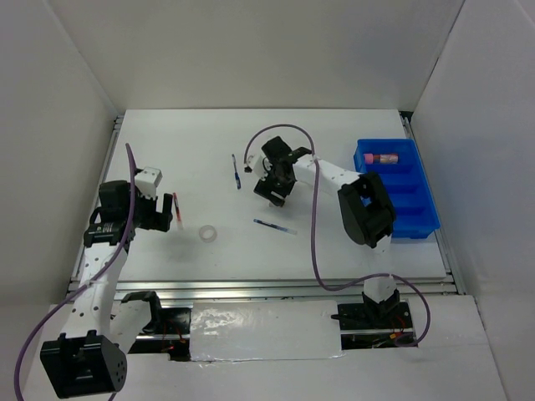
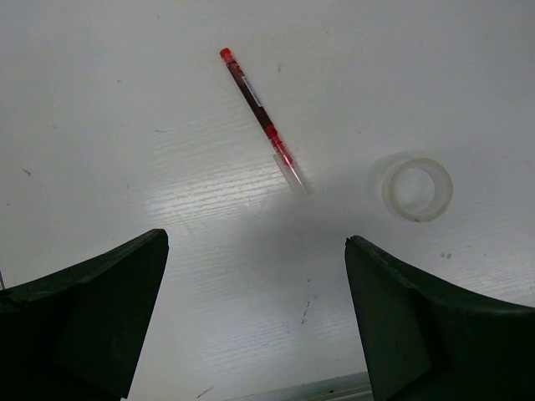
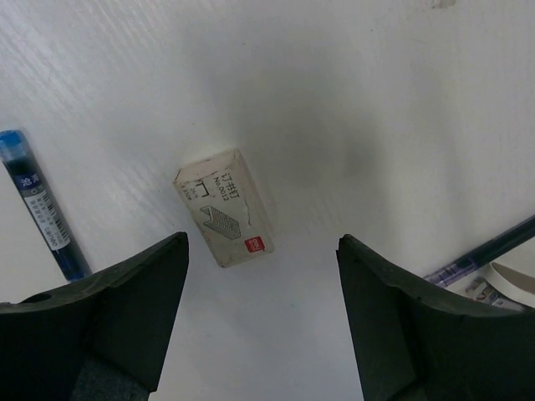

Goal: Sort the stationery into containers
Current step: Grab a piece of stationery with the right arm, then place the stationery into the container

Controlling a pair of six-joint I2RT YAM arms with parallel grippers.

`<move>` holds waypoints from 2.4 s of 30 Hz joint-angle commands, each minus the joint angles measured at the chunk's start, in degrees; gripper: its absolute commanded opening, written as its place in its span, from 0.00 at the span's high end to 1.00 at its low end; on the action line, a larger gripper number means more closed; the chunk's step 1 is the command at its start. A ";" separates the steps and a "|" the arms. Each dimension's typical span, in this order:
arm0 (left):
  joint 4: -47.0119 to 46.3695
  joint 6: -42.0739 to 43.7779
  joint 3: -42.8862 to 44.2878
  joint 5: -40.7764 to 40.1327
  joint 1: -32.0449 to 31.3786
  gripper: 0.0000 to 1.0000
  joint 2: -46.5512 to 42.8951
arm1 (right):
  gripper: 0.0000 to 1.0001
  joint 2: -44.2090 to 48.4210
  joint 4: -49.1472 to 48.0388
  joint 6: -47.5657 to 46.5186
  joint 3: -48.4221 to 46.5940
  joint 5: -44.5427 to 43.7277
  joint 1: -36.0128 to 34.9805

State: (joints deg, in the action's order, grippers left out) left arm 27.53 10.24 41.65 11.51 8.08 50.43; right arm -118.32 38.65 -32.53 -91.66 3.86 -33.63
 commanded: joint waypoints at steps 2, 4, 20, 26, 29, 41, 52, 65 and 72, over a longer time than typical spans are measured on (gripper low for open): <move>-0.98 0.48 1.77 1.41 0.27 0.01 -0.07 | 0.22 -2.43 1.77 -3.06 -3.00 0.89 -0.39; -0.90 0.48 1.86 1.32 0.27 0.01 0.10 | 0.23 -4.10 2.82 -4.02 -4.05 0.89 -0.56; -1.25 0.48 1.60 1.59 0.63 0.01 -0.07 | 0.77 13.71 11.25 -9.82 2.98 5.11 8.12; -1.42 0.31 1.51 1.24 0.63 0.01 0.45 | 0.76 19.88 21.27 -12.11 -2.65 3.35 25.23; -1.25 0.57 1.68 1.41 0.63 0.01 1.07 | 0.75 20.24 22.25 -15.18 -3.00 0.90 32.19; -1.25 0.74 1.51 1.15 0.80 0.01 0.37 | 0.74 4.42 33.51 -13.88 -23.84 -6.64 39.61; -1.51 0.48 1.51 0.62 0.89 0.01 1.33 | 0.72 -3.31 34.91 -4.13 -27.87 -16.77 36.18; -1.60 0.31 1.59 0.18 0.89 0.01 1.60 | 0.26 -6.84 36.14 -1.04 -30.68 -22.14 34.33; -1.60 0.04 1.59 0.01 0.89 0.01 1.86 | 0.28 -3.59 36.50 -0.69 -40.79 -16.35 29.16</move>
State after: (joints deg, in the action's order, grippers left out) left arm 27.46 10.35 41.65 11.70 8.60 51.88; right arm -125.86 74.65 -34.00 -127.20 -15.99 -0.38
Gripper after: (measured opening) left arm 0.993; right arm 0.733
